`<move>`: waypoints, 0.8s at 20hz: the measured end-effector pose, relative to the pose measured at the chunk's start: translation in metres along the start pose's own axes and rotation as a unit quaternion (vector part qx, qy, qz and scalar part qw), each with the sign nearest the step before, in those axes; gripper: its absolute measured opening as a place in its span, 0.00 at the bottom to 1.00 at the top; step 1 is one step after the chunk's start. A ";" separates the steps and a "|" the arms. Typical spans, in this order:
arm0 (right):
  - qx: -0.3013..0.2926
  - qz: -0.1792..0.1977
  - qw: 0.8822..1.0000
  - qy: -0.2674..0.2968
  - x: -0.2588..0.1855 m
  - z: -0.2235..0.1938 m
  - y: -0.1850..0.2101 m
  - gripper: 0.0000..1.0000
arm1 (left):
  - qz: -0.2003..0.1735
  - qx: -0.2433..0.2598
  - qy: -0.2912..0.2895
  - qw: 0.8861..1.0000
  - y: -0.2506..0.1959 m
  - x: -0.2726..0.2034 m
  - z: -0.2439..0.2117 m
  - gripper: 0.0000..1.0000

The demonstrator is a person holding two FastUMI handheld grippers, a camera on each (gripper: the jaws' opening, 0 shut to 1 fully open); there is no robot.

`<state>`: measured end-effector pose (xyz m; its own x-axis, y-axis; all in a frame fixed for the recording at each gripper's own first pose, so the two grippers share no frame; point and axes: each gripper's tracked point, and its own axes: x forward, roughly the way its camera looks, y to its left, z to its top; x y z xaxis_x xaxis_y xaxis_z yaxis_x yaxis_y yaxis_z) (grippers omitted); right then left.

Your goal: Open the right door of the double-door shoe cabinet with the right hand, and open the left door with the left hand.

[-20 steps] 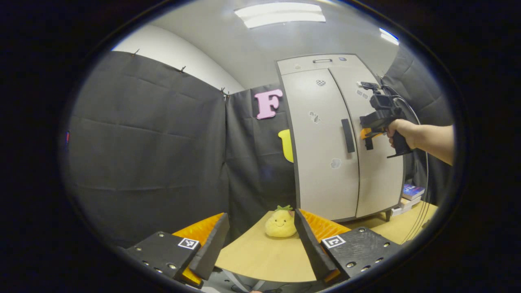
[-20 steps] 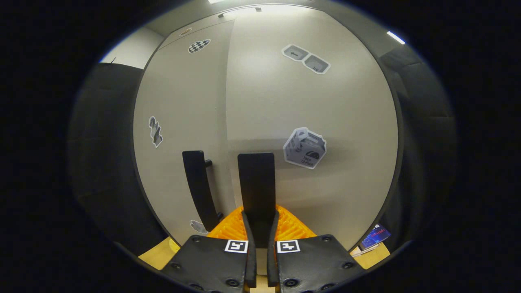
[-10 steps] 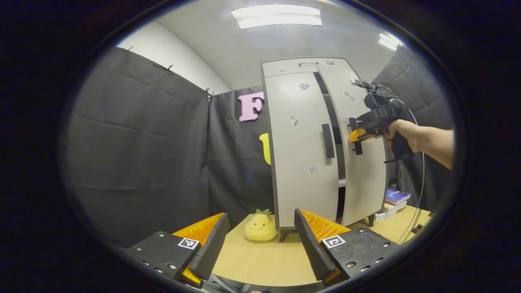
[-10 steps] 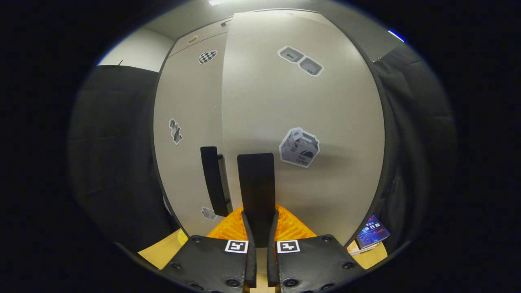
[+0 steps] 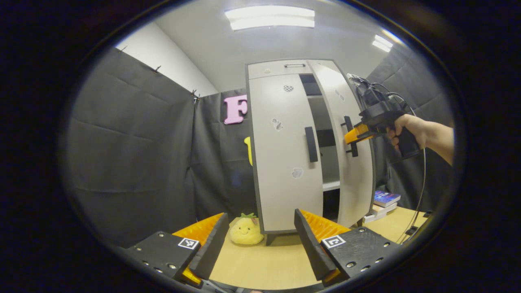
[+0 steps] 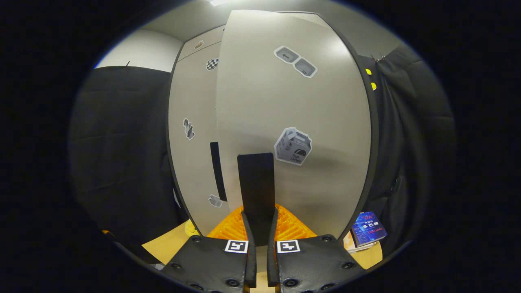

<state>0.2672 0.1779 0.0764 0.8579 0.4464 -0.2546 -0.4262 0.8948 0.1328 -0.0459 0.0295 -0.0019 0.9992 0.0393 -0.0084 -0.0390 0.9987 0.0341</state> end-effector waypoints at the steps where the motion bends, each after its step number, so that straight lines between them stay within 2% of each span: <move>1: 0.002 0.004 1.000 0.000 -0.002 0.000 -0.001 0.08 | -0.004 0.000 0.000 1.000 -0.003 0.002 0.000 0.94; 3: 0.006 0.011 1.000 0.001 -0.004 0.000 -0.004 0.12 | -0.011 -0.001 0.000 1.000 -0.010 0.004 0.001 0.94; 6: 0.011 0.017 1.000 -0.002 -0.010 0.001 -0.008 0.12 | -0.028 -0.007 -0.003 1.000 -0.026 0.007 0.001 0.94; 7: 0.011 0.017 1.000 -0.002 -0.012 0.000 -0.009 0.08 | -0.034 -0.007 -0.003 0.999 -0.031 0.009 0.001 0.93; 8: 0.012 0.018 1.000 -0.004 -0.013 0.001 -0.011 0.12 | -0.039 -0.008 -0.003 0.999 -0.036 0.010 0.001 0.94; 10: 0.015 0.021 1.000 -0.006 -0.016 0.000 -0.013 0.12 | -0.050 -0.010 -0.003 0.999 -0.047 0.012 0.001 0.93; 11: 0.017 0.022 1.000 -0.007 -0.018 0.000 -0.015 0.08 | -0.056 -0.011 -0.003 0.998 -0.052 0.013 0.001 0.93; 12: 0.015 0.021 1.000 -0.008 -0.020 0.000 -0.017 0.12 | -0.061 -0.011 -0.003 0.998 -0.058 0.013 0.001 0.94; 13: 0.012 0.020 1.000 -0.010 -0.022 0.000 -0.019 0.08 | -0.067 -0.010 -0.004 0.998 -0.063 0.015 0.003 0.94; 14: 0.011 0.019 1.000 -0.012 -0.023 0.000 -0.021 0.12 | -0.072 -0.009 -0.005 0.997 -0.067 0.015 0.002 0.94; 15: 0.011 0.019 1.000 -0.014 -0.025 0.000 -0.022 0.08 | -0.077 -0.008 -0.005 0.997 -0.071 0.016 0.003 0.94; 16: 0.012 0.019 1.000 -0.014 -0.026 0.000 -0.023 0.12 | -0.082 -0.008 -0.006 0.997 -0.076 0.016 0.003 0.94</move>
<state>0.2552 0.1458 0.0802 0.8494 0.4789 -0.2216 -0.4514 0.8770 0.1649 -0.0265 -0.0455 -0.0020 0.9923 -0.1241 -0.0013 0.1241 0.9921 0.0180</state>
